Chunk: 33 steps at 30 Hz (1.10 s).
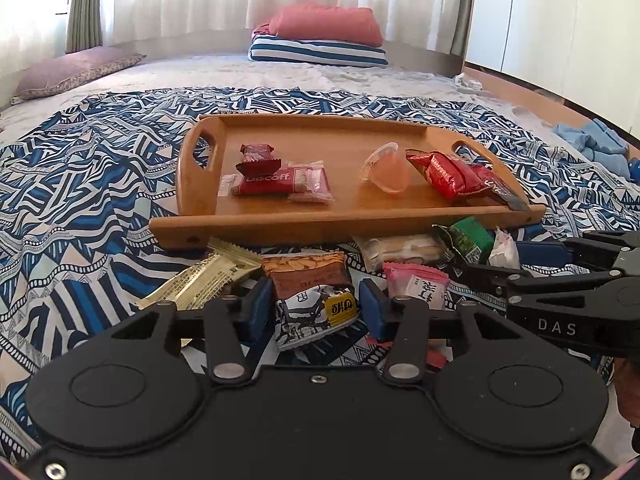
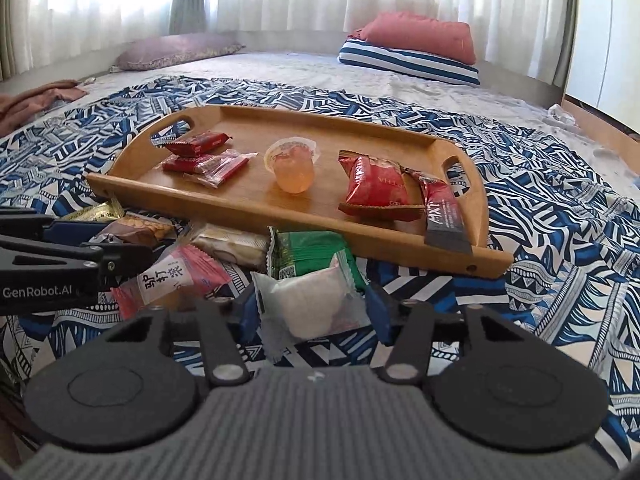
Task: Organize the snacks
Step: 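Lower the left gripper onto the brown-and-white snack pack while the right gripper approaches the white pack, then close and lift the left gripper with the brown pack while the right gripper lifts the white pack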
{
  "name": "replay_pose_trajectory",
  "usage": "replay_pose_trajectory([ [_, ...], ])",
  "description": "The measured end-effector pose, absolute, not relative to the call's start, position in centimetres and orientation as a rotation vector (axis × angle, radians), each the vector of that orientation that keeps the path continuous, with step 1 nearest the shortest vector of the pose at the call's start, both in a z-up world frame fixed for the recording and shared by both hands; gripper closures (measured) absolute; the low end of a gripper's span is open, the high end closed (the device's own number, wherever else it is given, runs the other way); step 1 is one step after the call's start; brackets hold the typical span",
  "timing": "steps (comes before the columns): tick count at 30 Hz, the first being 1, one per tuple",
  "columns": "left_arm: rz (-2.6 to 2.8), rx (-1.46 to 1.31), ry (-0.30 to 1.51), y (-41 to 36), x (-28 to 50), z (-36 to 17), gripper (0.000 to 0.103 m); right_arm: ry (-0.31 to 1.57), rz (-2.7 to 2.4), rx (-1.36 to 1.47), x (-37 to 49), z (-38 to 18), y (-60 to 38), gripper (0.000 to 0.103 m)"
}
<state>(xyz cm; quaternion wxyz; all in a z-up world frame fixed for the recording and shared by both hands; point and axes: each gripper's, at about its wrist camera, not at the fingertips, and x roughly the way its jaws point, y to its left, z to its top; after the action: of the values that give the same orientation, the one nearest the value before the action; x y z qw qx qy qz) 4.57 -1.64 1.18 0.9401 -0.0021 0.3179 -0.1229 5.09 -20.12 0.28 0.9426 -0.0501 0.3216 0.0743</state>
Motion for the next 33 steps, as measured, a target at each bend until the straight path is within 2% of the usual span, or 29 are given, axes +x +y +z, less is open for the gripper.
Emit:
replay_pose_trajectory([
  [3, -0.256, 0.008, 0.648, -1.8, 4.2, 1.6, 0.059, 0.647, 0.148, -0.08, 4.6, 0.7, -20.6, 0.059],
  [12, -0.258, 0.019, 0.616, -1.4, 4.2, 3.4, 0.059, 0.639, 0.15, -0.087, 4.2, 1.7, -21.0, 0.071],
  [13, -0.26, 0.023, 0.61, -1.3, 4.3, 3.6, 0.059, 0.636, 0.148, -0.084, 4.1, 1.9, -21.0, 0.073],
  [14, -0.259, 0.027, 0.605, -1.2, 4.4, 3.9, 0.059, 0.634, 0.147, -0.08, 4.1, 2.0, -21.1, 0.08],
  [15, -0.257, 0.029, 0.602, -1.0, 4.5, 4.1, 0.059, 0.63, 0.142, -0.076, 4.1, 2.2, -21.2, 0.081],
  [33, -0.24, -0.041, 0.592, 1.1, 8.1, 7.7, 0.06, 0.574, 0.11, 0.004, 6.1, 6.0, -21.7, 0.083],
])
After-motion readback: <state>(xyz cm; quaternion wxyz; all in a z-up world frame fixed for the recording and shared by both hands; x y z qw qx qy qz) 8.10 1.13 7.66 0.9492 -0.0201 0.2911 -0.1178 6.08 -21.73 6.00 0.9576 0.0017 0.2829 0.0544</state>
